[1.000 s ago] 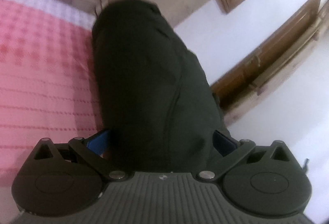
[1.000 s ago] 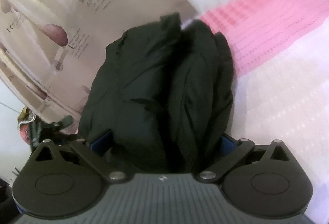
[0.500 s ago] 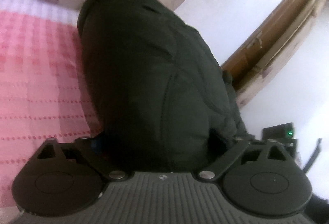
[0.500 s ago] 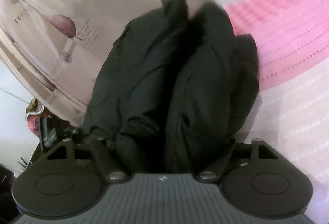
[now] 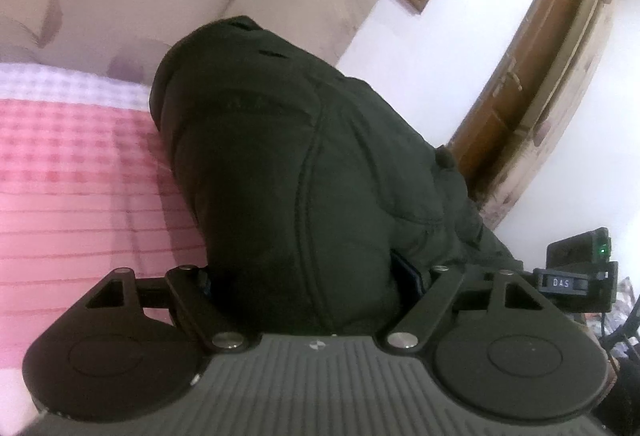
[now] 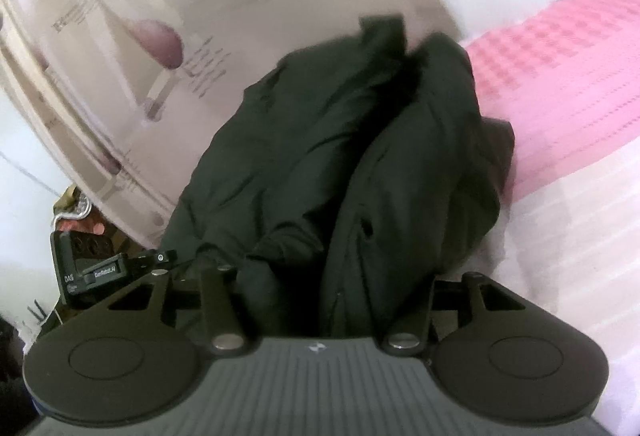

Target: Fold large clothes

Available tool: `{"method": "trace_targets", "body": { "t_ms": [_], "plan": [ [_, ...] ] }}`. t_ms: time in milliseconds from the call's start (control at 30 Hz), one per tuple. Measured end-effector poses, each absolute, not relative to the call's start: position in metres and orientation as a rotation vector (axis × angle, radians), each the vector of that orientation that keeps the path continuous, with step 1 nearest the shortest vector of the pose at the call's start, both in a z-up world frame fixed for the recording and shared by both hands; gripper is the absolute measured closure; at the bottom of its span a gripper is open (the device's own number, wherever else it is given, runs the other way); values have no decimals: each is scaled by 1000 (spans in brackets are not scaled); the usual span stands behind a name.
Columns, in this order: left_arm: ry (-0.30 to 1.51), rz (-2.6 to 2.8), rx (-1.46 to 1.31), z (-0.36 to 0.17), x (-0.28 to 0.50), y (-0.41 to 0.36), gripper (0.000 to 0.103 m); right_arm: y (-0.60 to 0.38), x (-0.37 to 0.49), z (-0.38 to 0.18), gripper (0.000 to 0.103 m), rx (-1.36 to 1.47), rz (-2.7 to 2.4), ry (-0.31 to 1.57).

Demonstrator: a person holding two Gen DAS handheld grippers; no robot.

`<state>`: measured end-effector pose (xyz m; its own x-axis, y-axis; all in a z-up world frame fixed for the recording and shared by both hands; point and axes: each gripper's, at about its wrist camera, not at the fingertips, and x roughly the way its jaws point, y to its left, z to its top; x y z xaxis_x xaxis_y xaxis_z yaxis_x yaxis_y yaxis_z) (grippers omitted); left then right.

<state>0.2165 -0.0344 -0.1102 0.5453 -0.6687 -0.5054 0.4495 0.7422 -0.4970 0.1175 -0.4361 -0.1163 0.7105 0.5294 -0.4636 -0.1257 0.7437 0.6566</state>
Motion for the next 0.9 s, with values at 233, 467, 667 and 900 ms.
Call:
{"method": "trace_targets", "body": {
  "t_ms": [233,467,667,900],
  "plan": [
    [714,-597,-302,-80,182,7,25,-385,115,-102,52,612,452,693],
    [710,-513,-287,-59,147,49,25,-334,109,-92,52,590,506,706],
    [695,-464,-270,-53,124,77,25,-296,104,-90,52,584,536,719],
    [685,-421,-227,-53,109,98,26,-261,104,-98,52,588,552,746]
  ]
}}
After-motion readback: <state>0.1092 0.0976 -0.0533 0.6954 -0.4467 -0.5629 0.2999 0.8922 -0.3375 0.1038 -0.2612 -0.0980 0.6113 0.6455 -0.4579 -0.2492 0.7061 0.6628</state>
